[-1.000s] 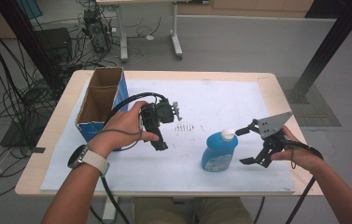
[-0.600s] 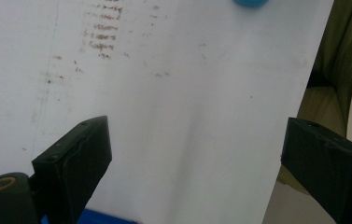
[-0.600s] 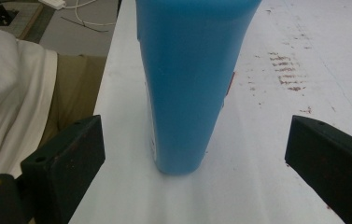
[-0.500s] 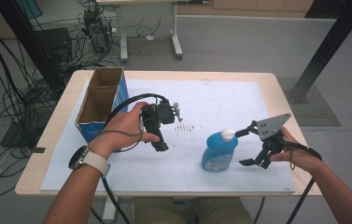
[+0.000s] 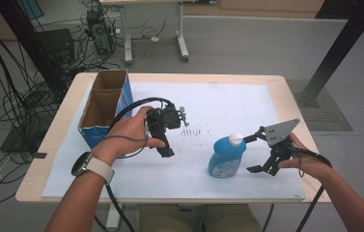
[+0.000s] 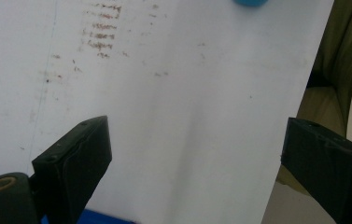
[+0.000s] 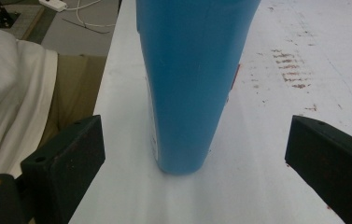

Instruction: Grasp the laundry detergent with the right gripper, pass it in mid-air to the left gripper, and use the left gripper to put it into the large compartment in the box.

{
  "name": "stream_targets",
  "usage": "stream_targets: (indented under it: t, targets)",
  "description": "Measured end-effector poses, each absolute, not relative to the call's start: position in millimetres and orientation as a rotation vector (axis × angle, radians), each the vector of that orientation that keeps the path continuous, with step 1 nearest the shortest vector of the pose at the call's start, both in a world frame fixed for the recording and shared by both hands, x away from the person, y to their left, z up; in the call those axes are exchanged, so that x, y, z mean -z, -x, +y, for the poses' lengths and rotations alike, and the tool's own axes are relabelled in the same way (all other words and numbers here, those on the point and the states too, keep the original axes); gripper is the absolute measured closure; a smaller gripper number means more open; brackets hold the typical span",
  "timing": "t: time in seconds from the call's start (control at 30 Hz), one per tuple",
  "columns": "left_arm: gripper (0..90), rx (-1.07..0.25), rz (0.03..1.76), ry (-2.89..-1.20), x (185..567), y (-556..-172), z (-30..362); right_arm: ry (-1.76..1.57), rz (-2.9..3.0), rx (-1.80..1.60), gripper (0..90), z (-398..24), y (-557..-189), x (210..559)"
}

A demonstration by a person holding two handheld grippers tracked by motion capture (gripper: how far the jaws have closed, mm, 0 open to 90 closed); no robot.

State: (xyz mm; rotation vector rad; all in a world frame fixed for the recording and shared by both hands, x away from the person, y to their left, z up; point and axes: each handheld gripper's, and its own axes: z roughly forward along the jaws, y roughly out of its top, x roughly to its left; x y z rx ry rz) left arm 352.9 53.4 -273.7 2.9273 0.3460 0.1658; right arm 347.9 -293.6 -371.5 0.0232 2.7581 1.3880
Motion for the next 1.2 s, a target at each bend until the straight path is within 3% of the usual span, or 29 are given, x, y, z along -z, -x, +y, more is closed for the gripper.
stream_targets:
  t: [1.2]
  targets:
    - [9.1, -0.169, 0.349, -2.933, 273.7, -352.1, 50.0, -0.029, 2.711, -1.457, 4.6, -293.7, -346.6, 373.9]
